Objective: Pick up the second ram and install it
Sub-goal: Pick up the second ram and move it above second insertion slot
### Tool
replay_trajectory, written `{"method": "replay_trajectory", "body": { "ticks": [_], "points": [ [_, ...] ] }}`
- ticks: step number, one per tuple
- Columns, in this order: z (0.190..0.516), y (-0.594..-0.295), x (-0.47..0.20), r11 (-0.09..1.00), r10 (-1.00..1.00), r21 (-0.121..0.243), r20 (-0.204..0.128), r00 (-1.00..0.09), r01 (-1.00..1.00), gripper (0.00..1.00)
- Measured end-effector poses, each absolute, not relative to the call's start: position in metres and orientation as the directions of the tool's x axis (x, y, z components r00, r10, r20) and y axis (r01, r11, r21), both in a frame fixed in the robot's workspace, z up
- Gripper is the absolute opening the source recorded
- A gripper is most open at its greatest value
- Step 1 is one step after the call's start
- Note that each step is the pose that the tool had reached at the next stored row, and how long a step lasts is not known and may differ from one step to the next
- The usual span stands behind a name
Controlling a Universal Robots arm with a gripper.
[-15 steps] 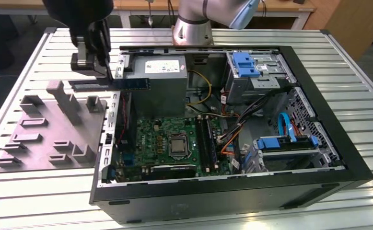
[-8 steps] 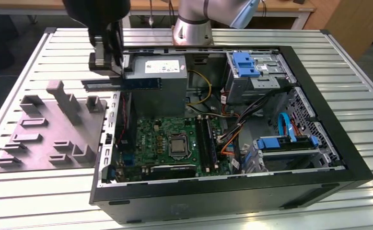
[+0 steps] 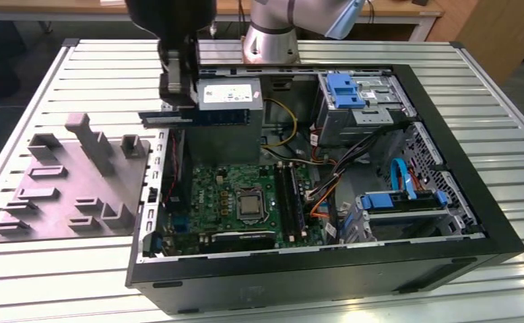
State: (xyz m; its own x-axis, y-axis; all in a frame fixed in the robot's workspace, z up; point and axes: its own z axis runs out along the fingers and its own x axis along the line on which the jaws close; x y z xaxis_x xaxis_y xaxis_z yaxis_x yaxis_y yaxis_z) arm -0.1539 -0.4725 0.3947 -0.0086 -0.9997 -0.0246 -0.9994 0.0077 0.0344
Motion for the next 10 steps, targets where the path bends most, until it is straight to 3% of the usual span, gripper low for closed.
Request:
{"method": "replay_trajectory", "body": {
  "ticks": [10],
  "points": [
    [0.395, -0.473, -0.121, 0.008, -1.000, 0.042, -0.024, -0.009, -0.999, 0.12]
  ]
}}
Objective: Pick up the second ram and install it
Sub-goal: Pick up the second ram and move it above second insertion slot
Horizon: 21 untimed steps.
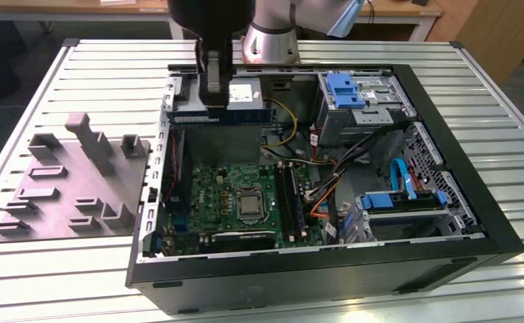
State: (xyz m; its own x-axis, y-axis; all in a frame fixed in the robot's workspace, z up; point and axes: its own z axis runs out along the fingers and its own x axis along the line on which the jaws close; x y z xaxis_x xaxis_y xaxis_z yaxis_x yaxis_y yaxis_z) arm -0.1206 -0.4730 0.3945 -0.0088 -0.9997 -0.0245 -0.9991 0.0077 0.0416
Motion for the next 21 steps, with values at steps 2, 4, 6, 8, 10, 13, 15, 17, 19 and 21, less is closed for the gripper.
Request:
{"method": "replay_trajectory", "body": {
  "ticks": [2, 4, 6, 8, 10, 13, 15, 17, 19, 21],
  "points": [
    [0.394, -0.473, -0.115, 0.008, -1.000, 0.043, -0.025, -0.009, -0.999, 0.12],
    [0.394, -0.473, -0.109, 0.008, -1.000, 0.044, -0.025, -0.009, -0.999, 0.12],
    [0.394, -0.473, -0.104, 0.008, -1.000, 0.045, -0.024, -0.009, -0.999, 0.12],
    [0.394, -0.473, -0.098, 0.008, -1.000, 0.046, -0.024, -0.009, -0.999, 0.12],
    [0.394, -0.473, -0.093, 0.008, -1.000, 0.047, -0.024, -0.009, -0.999, 0.12],
    [0.394, -0.473, -0.086, 0.008, -1.000, 0.047, -0.024, -0.009, -0.999, 0.12],
    [0.394, -0.473, -0.081, 0.008, -1.000, 0.048, -0.024, -0.009, -0.999, 0.12],
    [0.394, -0.473, -0.074, 0.008, -1.000, 0.049, -0.025, -0.009, -0.999, 0.12],
    [0.394, -0.473, -0.070, 0.008, -1.000, 0.050, -0.024, -0.009, -0.999, 0.12],
    [0.393, -0.473, -0.066, 0.008, -1.000, 0.050, -0.025, -0.009, -0.999, 0.12]
  ]
}}
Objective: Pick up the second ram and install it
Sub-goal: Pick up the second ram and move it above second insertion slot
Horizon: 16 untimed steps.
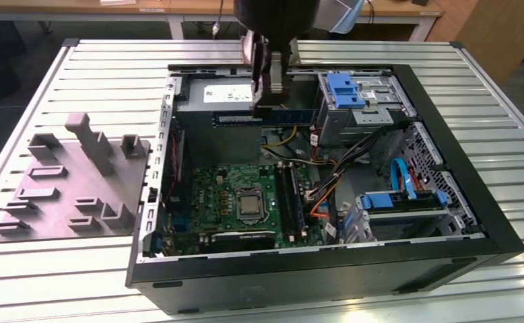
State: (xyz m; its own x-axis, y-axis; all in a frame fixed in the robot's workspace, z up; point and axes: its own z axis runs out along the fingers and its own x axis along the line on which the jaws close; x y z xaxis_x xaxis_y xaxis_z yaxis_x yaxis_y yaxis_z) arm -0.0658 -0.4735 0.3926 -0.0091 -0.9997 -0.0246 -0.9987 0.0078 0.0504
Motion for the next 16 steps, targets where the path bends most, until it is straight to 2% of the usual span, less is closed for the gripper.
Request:
{"method": "replay_trajectory", "body": {
  "ticks": [16],
  "points": [
    [0.376, -0.477, -0.054, 0.008, -1.000, 0.051, -0.024, -0.009, -0.999, 0.12]
  ]
}}
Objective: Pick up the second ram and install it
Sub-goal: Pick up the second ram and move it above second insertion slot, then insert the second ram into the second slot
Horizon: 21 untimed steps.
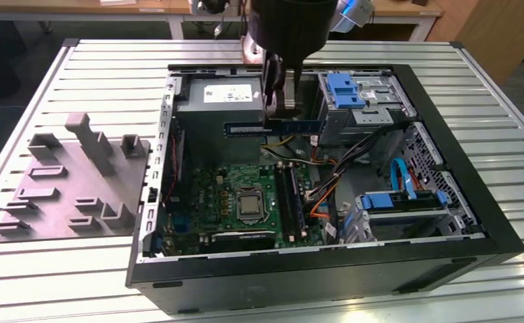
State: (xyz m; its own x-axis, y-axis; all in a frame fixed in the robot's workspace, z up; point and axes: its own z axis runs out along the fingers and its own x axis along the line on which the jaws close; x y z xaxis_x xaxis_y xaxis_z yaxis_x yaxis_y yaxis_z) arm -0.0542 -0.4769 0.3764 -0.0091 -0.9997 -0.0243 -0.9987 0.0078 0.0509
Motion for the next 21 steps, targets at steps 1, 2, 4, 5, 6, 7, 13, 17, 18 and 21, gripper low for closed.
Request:
{"method": "replay_trajectory", "body": {
  "ticks": [1, 2, 4, 5, 6, 7, 13, 17, 18, 21],
  "points": [
    [0.3763, -0.4769, -0.0542, 0.008, -1.000, 0.051, -0.024, -0.009, -0.999, 0.12],
    [0.3761, -0.4770, -0.0542, 0.008, -1.000, 0.051, -0.024, -0.009, -0.999, 0.12],
    [0.3753, -0.4772, -0.0536, 0.008, -1.000, 0.051, -0.024, -0.009, -0.999, 0.12],
    [0.3751, -0.4774, -0.0531, 0.008, -1.000, 0.051, -0.024, -0.009, -0.999, 0.12],
    [0.3749, -0.4775, -0.0527, 0.008, -1.000, 0.051, -0.024, -0.009, -0.999, 0.12],
    [0.3748, -0.4775, -0.0525, 0.008, -1.000, 0.051, -0.024, -0.009, -0.999, 0.12],
    [0.3744, -0.4775, -0.0525, 0.008, -1.000, 0.051, -0.024, -0.009, -0.999, 0.12],
    [0.3744, -0.4775, -0.0525, 0.008, -1.000, 0.051, -0.024, -0.009, -0.999, 0.12],
    [0.3744, -0.4775, -0.0525, 0.008, -1.000, 0.051, -0.024, -0.009, -0.999, 0.12],
    [0.3739, -0.4775, -0.0525, 0.011, -1.000, 0.051, -0.025, -0.012, -0.999, 0.12]
  ]
}}
